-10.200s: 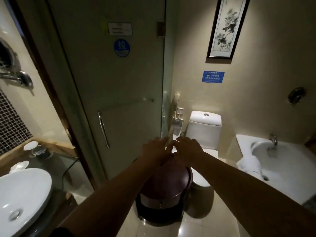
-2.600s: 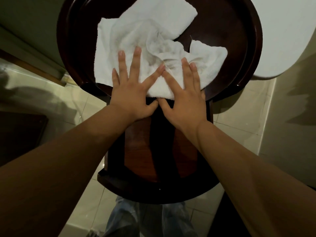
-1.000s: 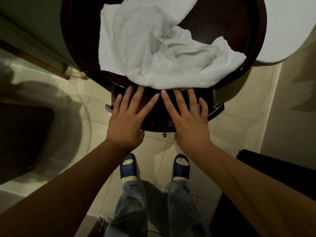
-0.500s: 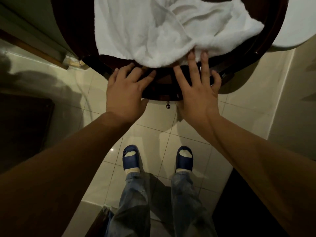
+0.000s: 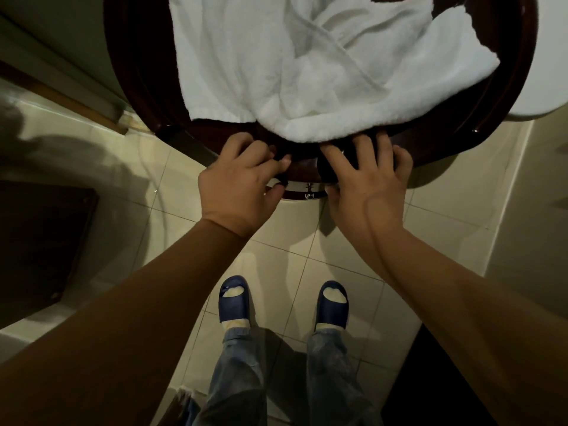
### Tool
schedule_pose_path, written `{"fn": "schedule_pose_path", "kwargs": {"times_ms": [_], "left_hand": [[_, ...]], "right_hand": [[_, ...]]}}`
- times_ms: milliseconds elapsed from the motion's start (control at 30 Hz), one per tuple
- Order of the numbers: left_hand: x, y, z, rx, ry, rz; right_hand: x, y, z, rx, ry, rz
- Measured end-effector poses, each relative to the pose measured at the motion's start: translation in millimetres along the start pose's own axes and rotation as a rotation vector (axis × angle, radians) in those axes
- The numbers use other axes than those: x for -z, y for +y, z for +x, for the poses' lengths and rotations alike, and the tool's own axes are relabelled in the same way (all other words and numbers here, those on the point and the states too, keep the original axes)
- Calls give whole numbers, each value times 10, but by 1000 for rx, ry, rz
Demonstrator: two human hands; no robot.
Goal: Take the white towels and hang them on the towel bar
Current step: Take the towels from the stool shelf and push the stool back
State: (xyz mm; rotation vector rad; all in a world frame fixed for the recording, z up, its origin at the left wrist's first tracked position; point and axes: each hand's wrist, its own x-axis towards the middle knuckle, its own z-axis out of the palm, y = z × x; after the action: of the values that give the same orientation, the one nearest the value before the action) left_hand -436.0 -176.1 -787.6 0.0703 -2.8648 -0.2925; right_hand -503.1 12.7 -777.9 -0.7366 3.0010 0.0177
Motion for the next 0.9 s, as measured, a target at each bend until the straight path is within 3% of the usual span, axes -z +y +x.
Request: {"fn": "schedule_pose_path", "kwargs": {"times_ms": [200, 333, 433, 567, 700, 900], "left_hand": [[163, -68, 134, -62, -73, -46], [548, -28, 439, 145, -7, -237], [783, -16, 749, 316, 62, -296], [805, -149, 1168, 460, -96, -163], [694, -331, 1371, 500, -323, -139], [434, -299, 1292, 547, -453, -486]], "right_hand": [[94, 13, 16, 30, -23, 34], [439, -113, 61, 83, -48, 196], [743, -286, 177, 108, 56, 356], [944, -419, 554, 8, 99, 391], [867, -353, 924, -35, -32, 309], [609, -155, 1017, -15, -281, 207]]}}
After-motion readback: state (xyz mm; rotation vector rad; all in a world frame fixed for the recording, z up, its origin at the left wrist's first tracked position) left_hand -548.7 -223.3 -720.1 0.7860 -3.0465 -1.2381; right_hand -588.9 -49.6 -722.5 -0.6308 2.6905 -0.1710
